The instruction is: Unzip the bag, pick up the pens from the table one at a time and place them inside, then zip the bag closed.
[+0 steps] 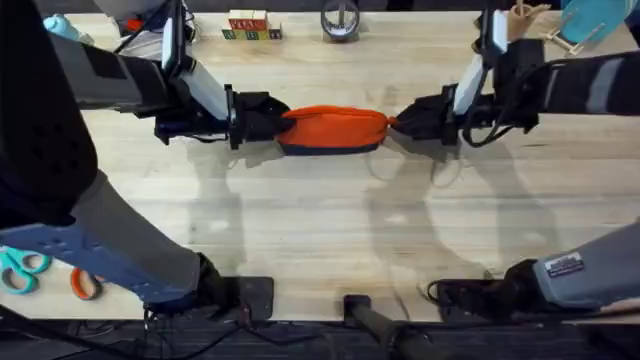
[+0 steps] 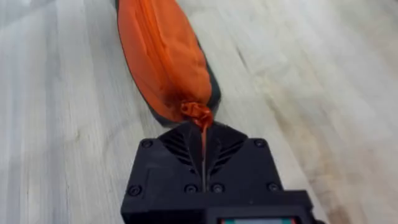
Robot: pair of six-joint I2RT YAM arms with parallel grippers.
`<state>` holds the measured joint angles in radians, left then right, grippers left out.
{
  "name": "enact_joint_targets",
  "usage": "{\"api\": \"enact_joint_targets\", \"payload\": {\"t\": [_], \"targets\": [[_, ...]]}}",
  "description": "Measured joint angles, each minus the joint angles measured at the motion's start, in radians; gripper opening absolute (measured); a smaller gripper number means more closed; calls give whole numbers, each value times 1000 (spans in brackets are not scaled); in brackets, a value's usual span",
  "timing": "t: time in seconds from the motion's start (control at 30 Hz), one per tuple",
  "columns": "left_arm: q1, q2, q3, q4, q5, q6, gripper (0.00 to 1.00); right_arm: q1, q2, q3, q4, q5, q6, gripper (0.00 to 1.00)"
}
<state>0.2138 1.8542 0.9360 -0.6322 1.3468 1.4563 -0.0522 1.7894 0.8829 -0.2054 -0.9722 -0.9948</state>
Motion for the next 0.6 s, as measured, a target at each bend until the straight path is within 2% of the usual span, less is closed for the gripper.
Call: {"api": "enact_joint_targets", "payload": {"t": [0.33, 0.6], "targets": [[0, 0, 0, 1, -1, 0, 42, 0, -131, 0, -5, 0, 66, 31], [0, 0, 0, 1, -1, 0, 42, 32, -147, 0, -5, 0, 110, 31]]}}
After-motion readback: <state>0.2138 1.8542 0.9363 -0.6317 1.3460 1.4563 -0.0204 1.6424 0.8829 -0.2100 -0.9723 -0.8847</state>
